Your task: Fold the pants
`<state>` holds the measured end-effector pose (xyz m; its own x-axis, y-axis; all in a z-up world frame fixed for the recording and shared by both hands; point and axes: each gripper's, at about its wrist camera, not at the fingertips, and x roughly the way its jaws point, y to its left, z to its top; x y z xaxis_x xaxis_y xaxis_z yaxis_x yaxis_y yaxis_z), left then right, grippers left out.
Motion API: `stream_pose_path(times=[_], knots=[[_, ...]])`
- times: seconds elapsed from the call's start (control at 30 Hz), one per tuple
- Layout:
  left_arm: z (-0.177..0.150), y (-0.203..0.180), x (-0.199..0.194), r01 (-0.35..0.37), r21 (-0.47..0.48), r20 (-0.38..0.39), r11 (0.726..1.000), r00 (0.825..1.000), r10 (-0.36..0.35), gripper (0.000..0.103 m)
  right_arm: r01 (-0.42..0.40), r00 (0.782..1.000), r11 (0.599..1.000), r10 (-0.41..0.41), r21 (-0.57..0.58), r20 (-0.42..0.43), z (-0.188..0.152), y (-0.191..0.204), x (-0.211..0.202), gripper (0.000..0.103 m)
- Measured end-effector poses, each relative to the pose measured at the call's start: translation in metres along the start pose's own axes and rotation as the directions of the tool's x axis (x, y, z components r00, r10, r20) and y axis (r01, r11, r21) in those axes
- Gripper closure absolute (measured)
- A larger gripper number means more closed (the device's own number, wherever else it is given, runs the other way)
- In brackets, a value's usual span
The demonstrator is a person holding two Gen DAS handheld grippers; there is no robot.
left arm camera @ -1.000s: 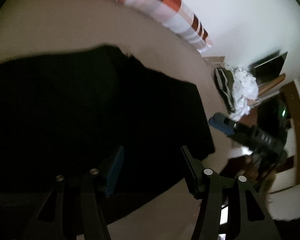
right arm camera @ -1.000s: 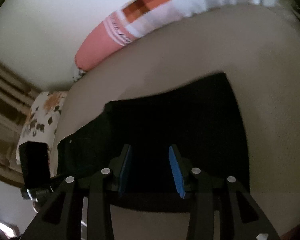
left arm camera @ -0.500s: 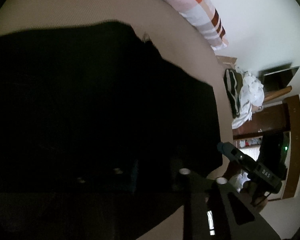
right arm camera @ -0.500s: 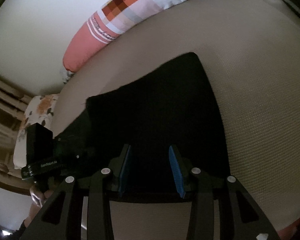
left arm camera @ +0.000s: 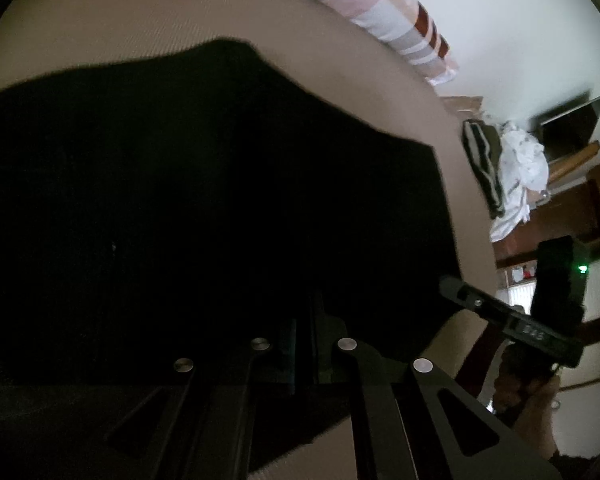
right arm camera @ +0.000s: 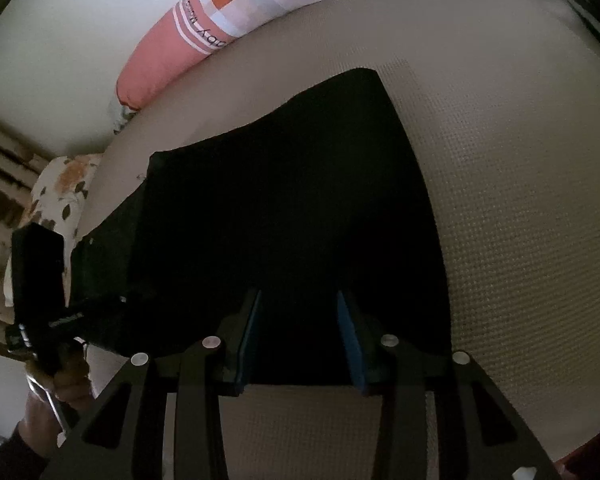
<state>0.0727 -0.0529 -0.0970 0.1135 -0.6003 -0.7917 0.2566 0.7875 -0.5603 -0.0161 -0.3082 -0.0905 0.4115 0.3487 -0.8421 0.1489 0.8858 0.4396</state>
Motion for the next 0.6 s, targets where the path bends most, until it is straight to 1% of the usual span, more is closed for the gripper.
stream_pose_path(times=[0.13,0.2,0.23,0.27,0.3,0.37,0.47,0.57,0.6], knots=[[-0.001,-0.008,-0.004,-0.050,0.053,0.010,0.997,0.999,0.049,0.093,0.002,1.000,1.000,-0.003,-0.020,-0.010,0.007,0.002,0.000,0.067],[0.003,-0.010,-0.009,-0.059,0.067,0.015,0.996,0.998,0.058,0.092,0.023,1.000,0.999,-0.022,-0.043,0.010,0.018,0.005,-0.002,0.066],[0.005,-0.011,-0.013,-0.064,0.073,0.024,0.995,0.998,0.062,0.090,0.033,0.999,0.998,-0.032,-0.057,0.027,0.025,0.007,-0.004,0.066],[0.008,-0.013,-0.018,-0.079,0.087,0.049,0.993,0.996,0.075,0.089,0.047,0.998,0.996,-0.044,-0.074,0.051,0.034,0.009,-0.006,0.066],[0.011,-0.016,-0.022,-0.098,0.105,0.078,0.990,0.993,0.090,0.084,0.058,0.996,0.995,-0.052,-0.085,0.068,0.042,0.010,-0.007,0.066],[0.019,-0.023,-0.027,-0.133,0.143,0.126,0.981,0.985,0.115,0.084,0.086,0.993,0.991,-0.077,-0.103,0.094,0.063,0.013,-0.004,0.066],[0.032,-0.027,-0.023,-0.152,0.166,0.147,0.974,0.981,0.129,0.084,0.119,0.989,0.985,-0.107,-0.123,0.101,0.086,0.015,0.005,0.066],[0.044,-0.032,-0.015,-0.159,0.196,0.159,0.968,0.979,0.129,0.084,0.164,0.983,0.978,-0.151,-0.132,0.100,0.103,0.013,0.019,0.067],[0.049,-0.032,-0.011,-0.167,0.209,0.162,0.963,0.978,0.134,0.084,0.167,0.983,0.978,-0.155,-0.129,0.096,0.107,0.012,0.024,0.068]])
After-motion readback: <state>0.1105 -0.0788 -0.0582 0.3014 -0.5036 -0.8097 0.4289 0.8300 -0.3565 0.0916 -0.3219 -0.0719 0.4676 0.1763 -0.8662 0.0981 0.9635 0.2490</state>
